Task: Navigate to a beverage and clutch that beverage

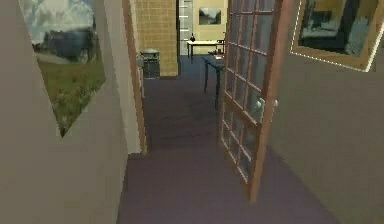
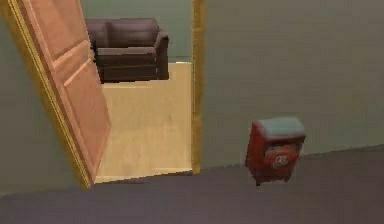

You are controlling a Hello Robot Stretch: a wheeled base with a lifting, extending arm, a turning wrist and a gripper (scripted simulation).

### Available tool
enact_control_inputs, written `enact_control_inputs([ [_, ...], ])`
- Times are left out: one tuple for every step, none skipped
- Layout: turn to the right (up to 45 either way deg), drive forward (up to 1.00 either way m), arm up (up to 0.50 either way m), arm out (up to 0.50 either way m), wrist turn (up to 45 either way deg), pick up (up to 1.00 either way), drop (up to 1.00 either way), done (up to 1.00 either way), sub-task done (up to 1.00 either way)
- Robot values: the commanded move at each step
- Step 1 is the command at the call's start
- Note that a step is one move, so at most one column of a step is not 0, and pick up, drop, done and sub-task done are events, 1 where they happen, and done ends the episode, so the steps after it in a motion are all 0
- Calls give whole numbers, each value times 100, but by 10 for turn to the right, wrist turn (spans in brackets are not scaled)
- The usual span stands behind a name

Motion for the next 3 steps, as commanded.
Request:
enact_control_inputs([
  [0,100,0,0,0,0,0,0,0],
  [0,100,0,0,0,0,0,0,0],
  [-30,0,0,0,0,0,0,0,0],
])
